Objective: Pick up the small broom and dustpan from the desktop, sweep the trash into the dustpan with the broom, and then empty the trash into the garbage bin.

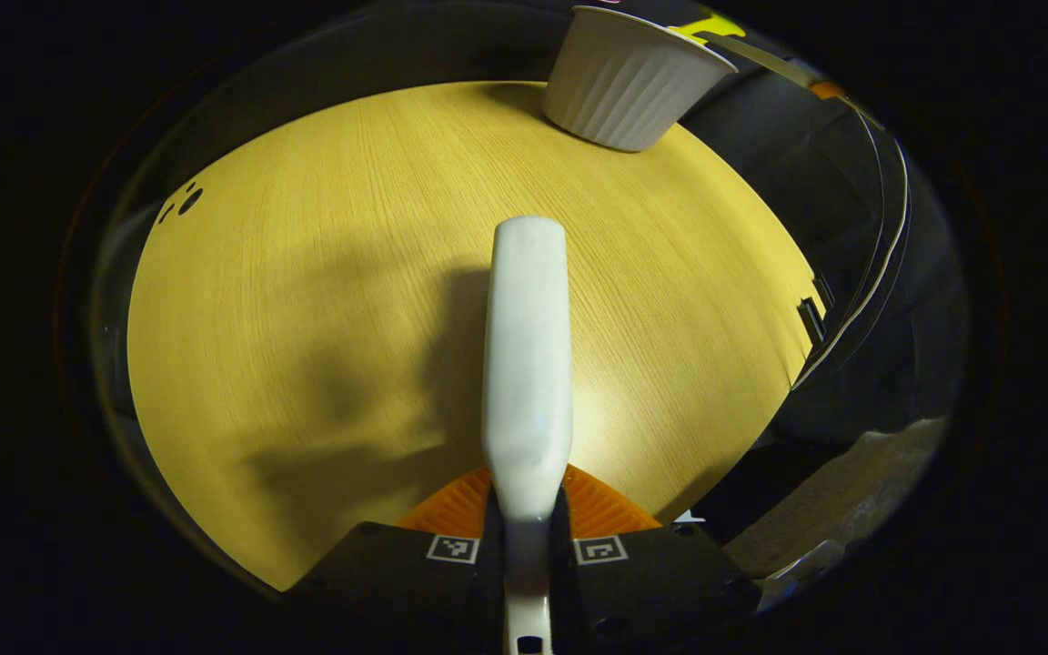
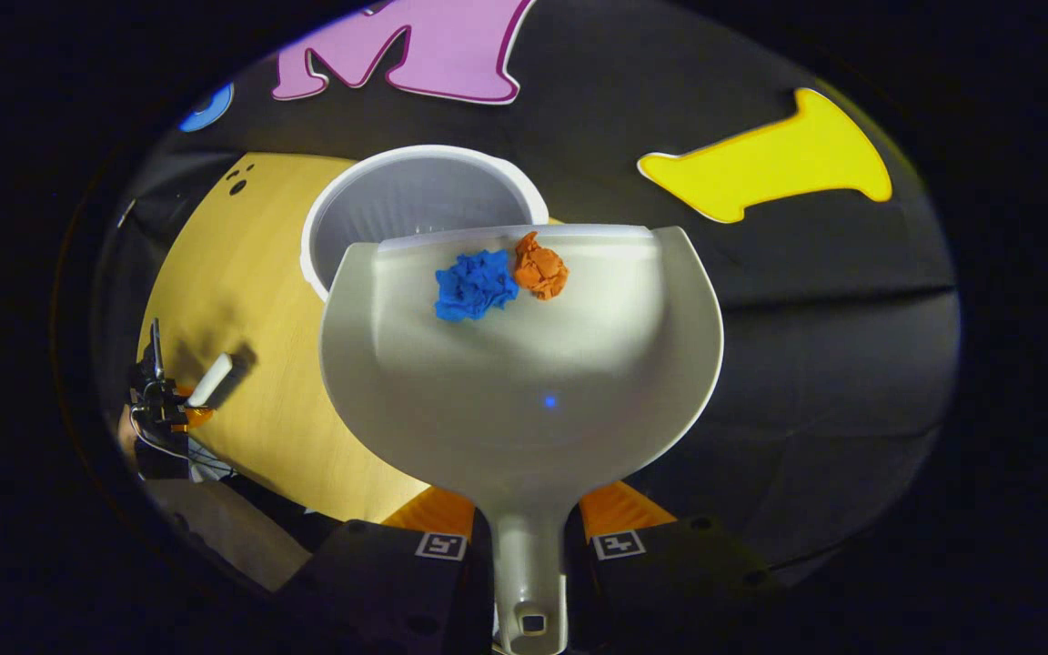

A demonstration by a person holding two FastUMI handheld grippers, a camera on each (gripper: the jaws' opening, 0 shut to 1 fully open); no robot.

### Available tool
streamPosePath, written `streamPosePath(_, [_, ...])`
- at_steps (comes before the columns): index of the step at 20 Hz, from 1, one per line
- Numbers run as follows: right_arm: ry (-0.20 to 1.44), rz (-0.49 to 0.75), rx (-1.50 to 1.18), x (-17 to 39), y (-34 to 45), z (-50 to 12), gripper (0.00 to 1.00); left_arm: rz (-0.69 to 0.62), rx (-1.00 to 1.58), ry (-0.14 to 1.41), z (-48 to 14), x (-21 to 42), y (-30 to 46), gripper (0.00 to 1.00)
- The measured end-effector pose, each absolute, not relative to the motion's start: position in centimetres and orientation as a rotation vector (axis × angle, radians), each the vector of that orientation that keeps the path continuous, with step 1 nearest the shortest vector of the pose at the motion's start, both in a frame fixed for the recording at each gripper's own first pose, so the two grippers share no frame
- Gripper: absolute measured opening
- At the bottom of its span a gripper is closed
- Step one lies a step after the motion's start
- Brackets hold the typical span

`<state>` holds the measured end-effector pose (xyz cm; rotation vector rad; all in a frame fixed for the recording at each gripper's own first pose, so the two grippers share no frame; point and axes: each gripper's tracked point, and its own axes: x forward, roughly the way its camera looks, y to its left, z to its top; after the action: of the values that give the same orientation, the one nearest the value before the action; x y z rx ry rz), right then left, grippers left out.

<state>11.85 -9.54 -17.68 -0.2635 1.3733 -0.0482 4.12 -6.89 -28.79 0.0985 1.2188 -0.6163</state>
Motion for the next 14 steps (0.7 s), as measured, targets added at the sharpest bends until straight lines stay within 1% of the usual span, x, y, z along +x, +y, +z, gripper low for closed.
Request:
streamPosePath(2, [1.432,-0.022,-0.31,12.5,-9.2,-17.5,0.4,-0.616,0.091,1.219,-28.9,4.0,-6.9,0.23])
streamPosePath(3, [1.453,-0.013,-0.319,12.8,-8.9,-17.3,0.31,-0.615,0.087,1.216,-29.0,4.1,-6.8,0.23])
streamPosePath(4, [1.471,-0.011,-0.326,13.1,-8.7,-17.2,0.35,-0.614,0.085,1.216,-28.9,4.2,-6.8,0.23])
streamPosePath(7, [1.527,-0.003,-0.37,13.5,-8.7,-17.5,0.35,-0.604,0.084,1.21,-28.9,4.2,-6.6,0.24])
streamPosePath(14, [1.527,0.039,-0.409,13.7,-8.4,-17.7,0.35,-0.584,0.071,1.213,-29.1,4.1,-6.3,0.24])
